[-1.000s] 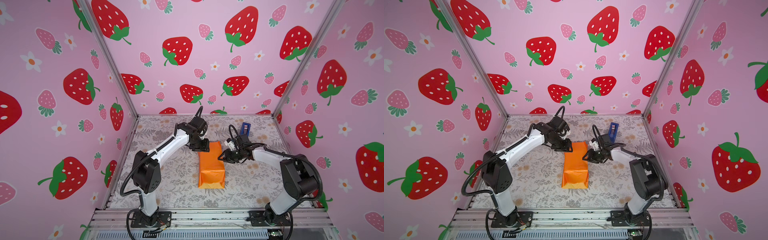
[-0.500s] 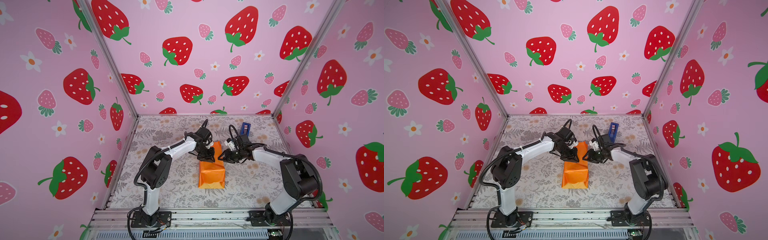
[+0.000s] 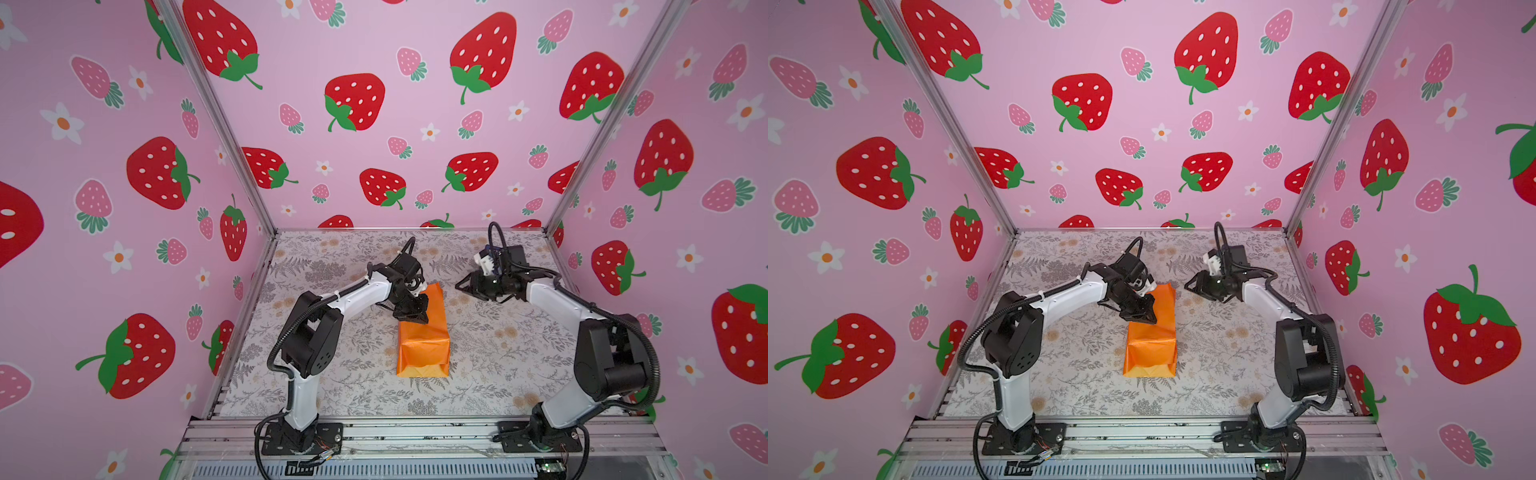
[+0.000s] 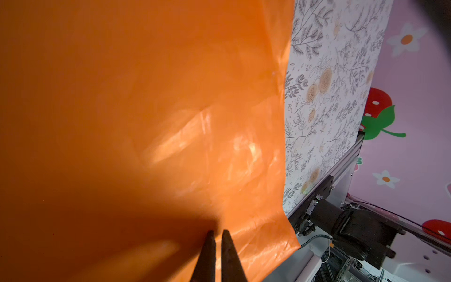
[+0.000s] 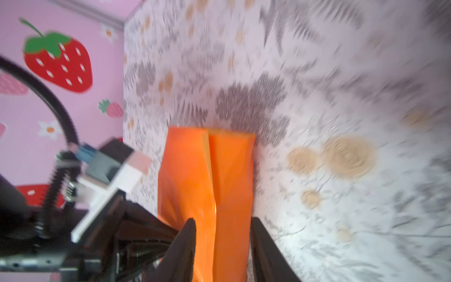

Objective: Wrap a gift box in wrapping paper
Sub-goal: Fold the wrapping paper in the gift box, then tear off the tape using the Tape Cutter.

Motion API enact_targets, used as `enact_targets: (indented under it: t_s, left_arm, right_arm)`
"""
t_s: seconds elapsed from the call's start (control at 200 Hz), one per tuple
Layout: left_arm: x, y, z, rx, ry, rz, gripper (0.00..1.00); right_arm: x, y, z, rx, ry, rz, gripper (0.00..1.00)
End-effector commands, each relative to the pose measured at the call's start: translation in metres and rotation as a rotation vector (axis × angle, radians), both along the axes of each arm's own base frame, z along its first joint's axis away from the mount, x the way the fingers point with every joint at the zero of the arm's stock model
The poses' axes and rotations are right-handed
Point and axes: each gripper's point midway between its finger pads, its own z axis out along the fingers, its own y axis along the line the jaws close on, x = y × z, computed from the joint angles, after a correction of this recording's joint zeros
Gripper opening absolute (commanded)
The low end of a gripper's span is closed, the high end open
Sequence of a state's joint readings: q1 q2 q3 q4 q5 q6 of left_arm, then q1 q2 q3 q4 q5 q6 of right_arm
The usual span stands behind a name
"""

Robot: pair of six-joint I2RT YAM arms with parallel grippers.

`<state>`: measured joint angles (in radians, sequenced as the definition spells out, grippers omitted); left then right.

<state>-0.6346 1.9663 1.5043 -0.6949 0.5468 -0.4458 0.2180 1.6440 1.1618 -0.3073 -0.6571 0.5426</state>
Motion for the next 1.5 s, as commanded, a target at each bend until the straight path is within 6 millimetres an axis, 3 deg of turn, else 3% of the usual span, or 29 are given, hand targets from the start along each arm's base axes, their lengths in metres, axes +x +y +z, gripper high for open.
enact_targets:
  t_s: [0.0,0.08,0.17,0.335,0.63,0.931,1.306,1.496]
  left_arm:
    - [-0.008,0.024,-0.03,0.142,0.051,0.011,0.11]
    - [-0.008,0.025,-0.031,0.142,0.053,0.011,0.11]
    - [-0.008,0.024,-0.03,0.138,0.054,0.01,0.11]
    - [-0.008,0.023,-0.029,0.135,0.054,0.008,0.11]
    - [-0.008,0.026,-0.031,0.146,0.06,0.009,0.11]
    - [-0.008,0.026,-0.031,0.147,0.062,0.01,0.1]
    - [-0.009,0.026,-0.034,0.151,0.067,0.01,0.1]
    - [-0.008,0.029,-0.034,0.151,0.069,0.015,0.1]
  right_arm:
    - [0.042,-0.039,0.012,0.034,-0.044,-0.07,0.42]
    - [0.07,-0.063,0.017,0.079,-0.062,-0.121,0.45]
    - [0.095,-0.089,0.008,0.098,-0.047,-0.176,0.46]
    - [0.11,-0.112,-0.016,0.17,-0.003,-0.19,0.45]
    - [0.112,-0.102,-0.056,0.231,0.075,-0.149,0.38]
    - [0.107,-0.082,-0.077,0.281,0.123,-0.089,0.31]
    - [0.109,-0.075,-0.076,0.316,0.128,-0.059,0.14]
    - [0.11,-0.076,-0.052,0.309,0.089,-0.069,0.0]
